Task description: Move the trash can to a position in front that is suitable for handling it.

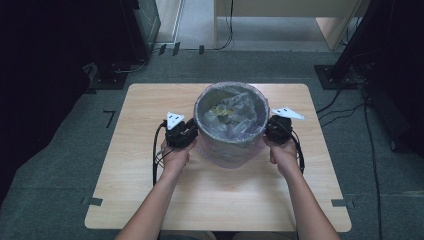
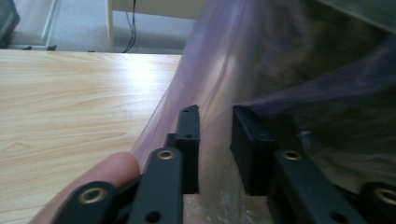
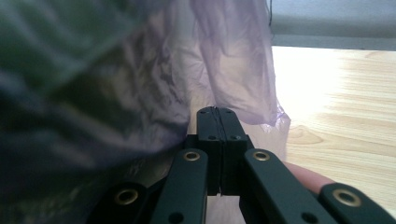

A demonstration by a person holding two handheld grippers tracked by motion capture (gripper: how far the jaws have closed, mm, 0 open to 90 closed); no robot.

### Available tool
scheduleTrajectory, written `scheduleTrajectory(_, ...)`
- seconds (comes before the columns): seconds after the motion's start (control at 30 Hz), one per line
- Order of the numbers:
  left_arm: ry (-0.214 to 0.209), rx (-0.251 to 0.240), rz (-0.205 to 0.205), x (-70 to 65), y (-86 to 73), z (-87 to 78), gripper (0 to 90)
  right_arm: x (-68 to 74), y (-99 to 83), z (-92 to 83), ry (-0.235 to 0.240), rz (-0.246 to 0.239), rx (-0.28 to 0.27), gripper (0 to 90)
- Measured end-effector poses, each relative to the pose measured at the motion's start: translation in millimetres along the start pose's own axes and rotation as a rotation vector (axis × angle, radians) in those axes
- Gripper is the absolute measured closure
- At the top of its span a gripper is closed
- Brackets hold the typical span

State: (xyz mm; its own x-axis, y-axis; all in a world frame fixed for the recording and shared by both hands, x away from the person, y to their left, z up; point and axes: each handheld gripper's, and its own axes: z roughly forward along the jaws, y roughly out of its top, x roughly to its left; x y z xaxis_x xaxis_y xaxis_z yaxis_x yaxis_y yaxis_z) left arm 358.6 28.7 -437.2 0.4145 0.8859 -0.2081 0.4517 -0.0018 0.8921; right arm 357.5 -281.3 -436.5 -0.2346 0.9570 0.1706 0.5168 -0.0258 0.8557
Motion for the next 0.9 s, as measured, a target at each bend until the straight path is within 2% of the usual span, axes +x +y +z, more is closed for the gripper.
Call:
scheduleTrajectory(0.1,-0.015,-0.003,0.014,-0.2,-0.6,-1.1,83.4,-0.7,-2.9,-1.4,0.025,-0.001,0.002,90.0)
scheduleTrajectory(0.2,-0.023,-0.003,0.024,-0.8,-1.3,-3.2,89.8,1.0,-5.6,-4.4,0.034,-0.028,0.002,90.0)
scheduleTrajectory(0.27,-0.032,-0.005,0.038,-0.7,-3.7,-7.8,90.0,4.8,-9.7,-10.2,0.036,-0.051,0.0,90.0)
scheduleTrajectory(0.43,-0.05,-0.003,0.04,-0.7,-7.2,-15.0,90.0,8.4,-14.9,-17.4,0.042,-0.059,-0.001,90.0)
scheduleTrajectory(0.53,-0.019,0.004,0.077,-6.0,-11.1,-24.7,90.0,14.4,-21.2,-25.3,0.039,-0.052,-0.006,90.0)
scheduleTrajectory(0.6,-0.012,0.005,0.084,-7.4,-12.6,-28.4,90.0,16.0,-23.0,-27.6,0.037,-0.051,-0.007,90.0)
scheduleTrajectory(0.77,-0.004,-0.002,0.083,-10.1,-20.6,-42.0,90.0,24.7,-31.4,-40.0,0.036,-0.046,-0.006,90.0)
scheduleTrajectory(0.8,0.014,-0.002,0.084,-11.9,-23.0,-47.6,90.0,28.6,-34.7,-44.6,0.038,-0.048,-0.004,90.0)
scheduleTrajectory(0.9,0.031,-0.001,0.082,-13.0,-25.3,-53.6,90.0,33.4,-37.4,-49.3,0.037,-0.059,0.001,90.0)
